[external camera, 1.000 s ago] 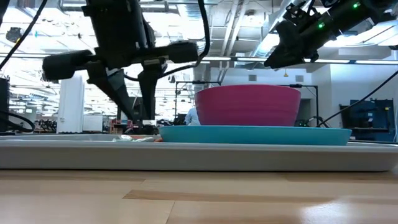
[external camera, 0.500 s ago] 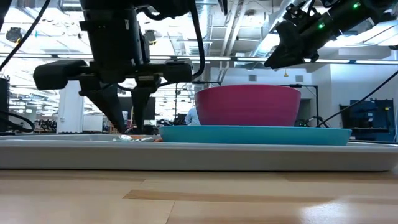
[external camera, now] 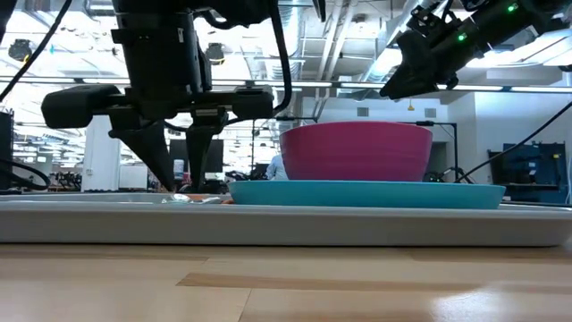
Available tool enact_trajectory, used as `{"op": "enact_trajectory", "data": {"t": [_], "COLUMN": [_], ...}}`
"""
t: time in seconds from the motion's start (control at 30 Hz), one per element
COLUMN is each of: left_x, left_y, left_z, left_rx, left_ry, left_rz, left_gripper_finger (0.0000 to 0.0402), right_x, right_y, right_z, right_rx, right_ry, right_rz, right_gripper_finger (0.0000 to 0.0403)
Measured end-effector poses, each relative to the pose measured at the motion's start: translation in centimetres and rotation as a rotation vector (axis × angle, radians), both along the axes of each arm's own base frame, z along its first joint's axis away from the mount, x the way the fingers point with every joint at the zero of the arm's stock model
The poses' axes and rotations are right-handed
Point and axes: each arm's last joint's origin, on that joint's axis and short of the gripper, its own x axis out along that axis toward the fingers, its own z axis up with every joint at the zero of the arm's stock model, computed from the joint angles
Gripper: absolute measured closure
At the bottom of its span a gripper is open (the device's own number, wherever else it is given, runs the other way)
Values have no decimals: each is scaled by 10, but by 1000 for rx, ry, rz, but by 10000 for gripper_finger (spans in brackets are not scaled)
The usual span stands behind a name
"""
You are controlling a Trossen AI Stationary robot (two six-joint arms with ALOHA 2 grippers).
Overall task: Set up tray
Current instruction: Adjust the green spoon
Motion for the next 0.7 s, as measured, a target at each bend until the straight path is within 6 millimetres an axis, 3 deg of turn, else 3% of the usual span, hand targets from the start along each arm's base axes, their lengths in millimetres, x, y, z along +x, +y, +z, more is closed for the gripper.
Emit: {"op": "enact_trajectory", "data": {"t": [0.23,0.43,0.7], "left_x": [1,1,1], "left_y": [-2,-1,0], "left_z": [-20,-21,-23], "left_rx": [-40,-48,-92], "left_ry": [67,87,150], "left_rz": [38,36,0], "left_gripper_finger": [297,299,346], "right_x": [0,0,0], "right_y": [0,0,0], "right_z": [0,0,0], "right_rx": [0,0,0], "right_ry": [1,-2,0], "right_rz": [0,0,0], "right_gripper_finger": [226,226,226]}}
